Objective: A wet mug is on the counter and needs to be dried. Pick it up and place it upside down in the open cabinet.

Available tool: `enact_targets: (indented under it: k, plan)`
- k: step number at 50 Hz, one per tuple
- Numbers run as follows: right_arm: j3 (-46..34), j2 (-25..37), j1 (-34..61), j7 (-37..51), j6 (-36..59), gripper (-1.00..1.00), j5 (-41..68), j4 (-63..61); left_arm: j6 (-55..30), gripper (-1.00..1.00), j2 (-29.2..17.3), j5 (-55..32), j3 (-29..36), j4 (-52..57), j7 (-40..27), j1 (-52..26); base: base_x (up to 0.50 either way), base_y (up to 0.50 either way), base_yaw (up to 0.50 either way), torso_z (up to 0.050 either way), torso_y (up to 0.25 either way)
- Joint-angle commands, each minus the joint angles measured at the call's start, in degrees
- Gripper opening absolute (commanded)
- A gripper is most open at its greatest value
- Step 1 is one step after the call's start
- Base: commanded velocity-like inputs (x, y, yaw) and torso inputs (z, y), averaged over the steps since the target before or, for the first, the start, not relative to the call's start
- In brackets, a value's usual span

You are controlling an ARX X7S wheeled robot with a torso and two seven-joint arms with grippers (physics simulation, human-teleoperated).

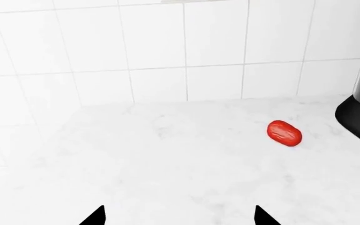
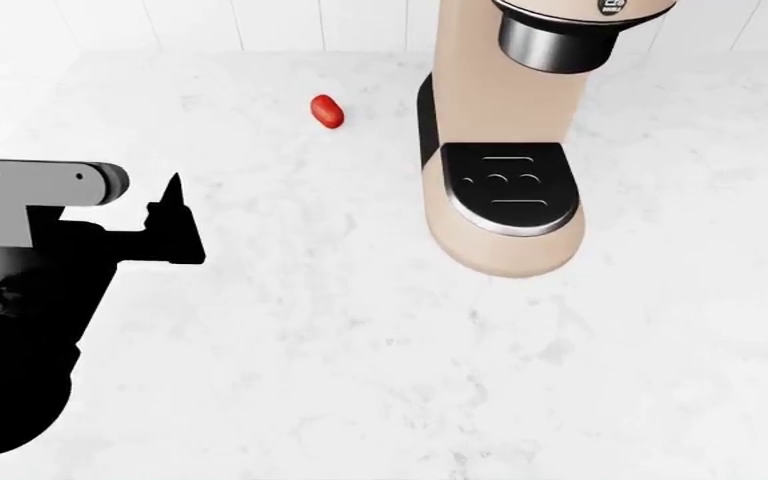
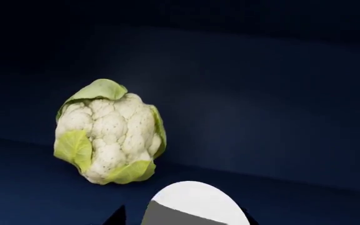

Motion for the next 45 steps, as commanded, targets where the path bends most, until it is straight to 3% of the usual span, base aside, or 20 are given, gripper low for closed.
enact_targets:
  k: [1, 12, 45]
  plan:
    - [1.4, -2.1, 0.0, -4.2, 2.0, 1.0, 0.7, 31.2, 0.0, 1.0, 0.0, 0.0, -0.1, 0.1, 0.0, 0.1, 0.01, 0.0, 0.01, 0.0, -0.01]
    - [5.7, -2.1, 0.0, -4.0, 3.3, 1.0, -3.9, 29.3, -0.1, 1.0, 0.2, -0.3, -0.2, 0.1, 0.3, 0.1, 0.01, 0.0, 0.0, 0.0, -0.008]
    - [15.4, -2.1, 0.0, -7.1, 3.5, 1.0, -15.4, 22.1, -0.4, 1.0, 0.1, -0.9, -0.6, 0.9, 0.2, 0.0, 0.0, 0.0, 0.0, -0.005, 0.25]
